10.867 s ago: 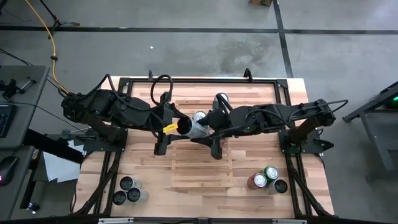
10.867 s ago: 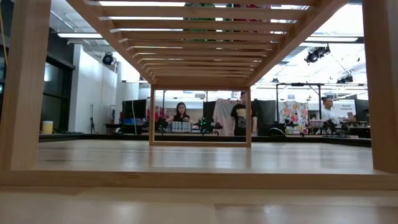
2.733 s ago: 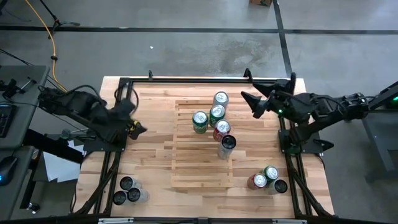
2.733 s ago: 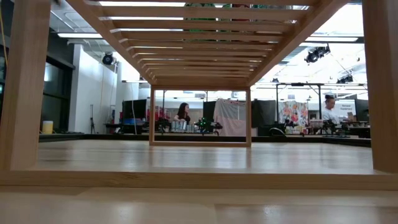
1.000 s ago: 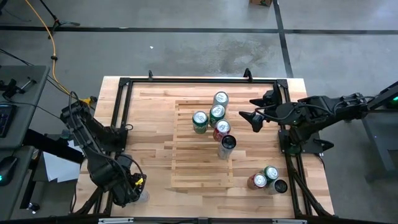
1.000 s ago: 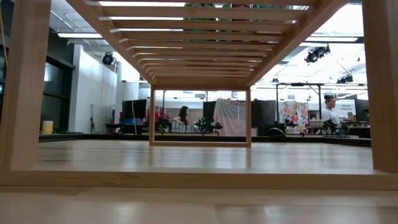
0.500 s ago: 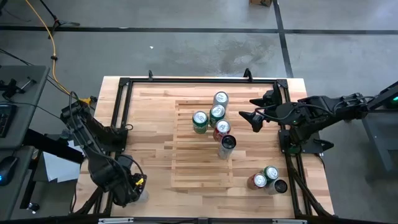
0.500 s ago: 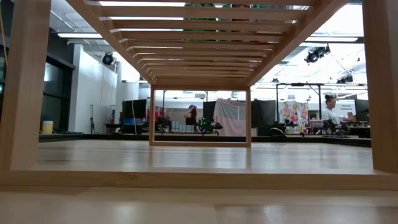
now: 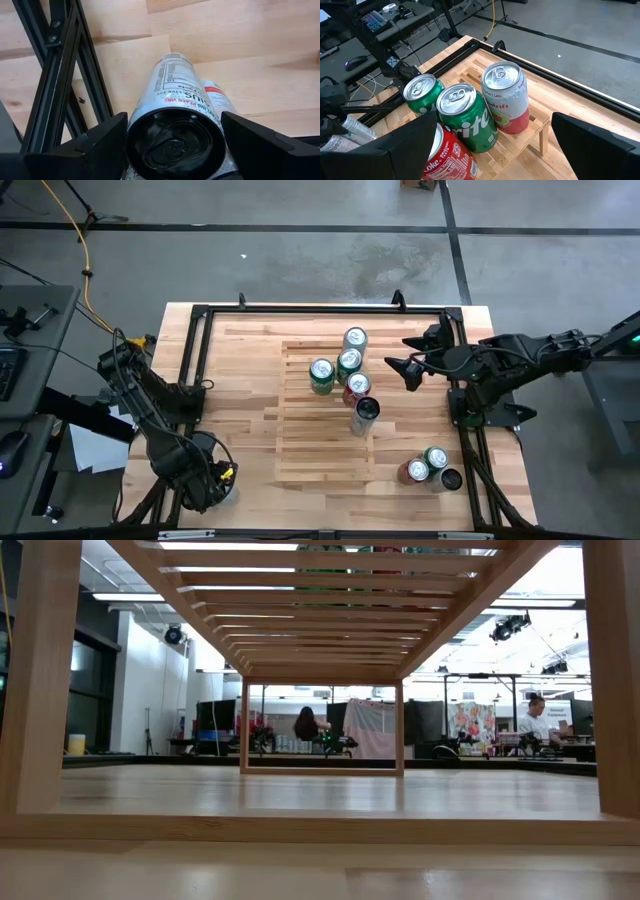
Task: Place canned beverage on shelf
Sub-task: Put the top white pink soda can on the shelf aligned with the other white pink soda can
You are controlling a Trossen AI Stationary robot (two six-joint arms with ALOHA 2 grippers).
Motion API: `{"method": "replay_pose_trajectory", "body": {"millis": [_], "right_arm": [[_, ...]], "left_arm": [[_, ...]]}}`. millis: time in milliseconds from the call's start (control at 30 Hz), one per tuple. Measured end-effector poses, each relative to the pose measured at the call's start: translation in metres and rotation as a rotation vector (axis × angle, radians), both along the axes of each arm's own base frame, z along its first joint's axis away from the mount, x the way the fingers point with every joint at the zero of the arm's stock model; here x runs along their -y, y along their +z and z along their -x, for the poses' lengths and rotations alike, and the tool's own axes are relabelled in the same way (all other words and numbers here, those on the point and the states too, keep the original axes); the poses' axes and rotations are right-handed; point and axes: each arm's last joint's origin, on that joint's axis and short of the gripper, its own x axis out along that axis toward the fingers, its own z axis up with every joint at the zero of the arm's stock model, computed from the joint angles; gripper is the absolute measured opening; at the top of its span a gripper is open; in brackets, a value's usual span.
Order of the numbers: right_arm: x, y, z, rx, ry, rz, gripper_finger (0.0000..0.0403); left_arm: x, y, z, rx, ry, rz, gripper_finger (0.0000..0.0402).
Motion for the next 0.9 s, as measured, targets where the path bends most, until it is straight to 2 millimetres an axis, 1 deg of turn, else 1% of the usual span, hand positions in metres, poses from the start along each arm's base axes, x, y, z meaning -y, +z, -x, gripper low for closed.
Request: {"method": "replay_pose_trajectory", "body": {"millis": [100, 233, 333, 400, 500, 633, 800, 900], "right_arm": [[0.0, 0.0, 0.0, 0.0, 0.0, 0.0, 0.0381], [0.0, 0.0, 0.0, 0.0, -0.003, 0.002, 0.0381], [0.0, 0.0, 0.0, 0.0, -0.003, 0.003, 0.0381], [0.0, 0.0, 0.0, 0.0, -0.004, 0.002, 0.0381], [0.0, 0.0, 0.0, 0.0, -0.004, 0.003, 0.0381], [0.0, 0.0, 0.0, 0.0, -0.004, 0.003, 0.0381], [0.0, 0.0, 0.0, 0.0, -0.004, 0.003, 0.0381], [0.0, 0.0, 0.0, 0.004, 0.011, -0.008, 0.0381]], "left_arm": [[0.0, 0.0, 0.0, -0.002, -0.007, -0.005, 0.0288], [-0.001, 0.001, 0.001, 0.003, -0.024, -0.003, 0.024], [-0.005, 0.005, 0.003, 0.016, -0.046, -0.01, 0.0238], [-0.011, 0.012, 0.007, 0.031, -0.057, -0.016, 0.0238], [-0.027, 0.029, 0.014, 0.059, -0.065, -0.038, 0.0238], [-0.053, 0.062, 0.026, 0.137, -0.079, -0.086, 0.0238], [-0.083, 0.095, 0.035, 0.357, -0.12, -0.067, 0.0238], [-0.098, 0.112, 0.038, 0.441, -0.167, -0.084, 0.0238]]}}
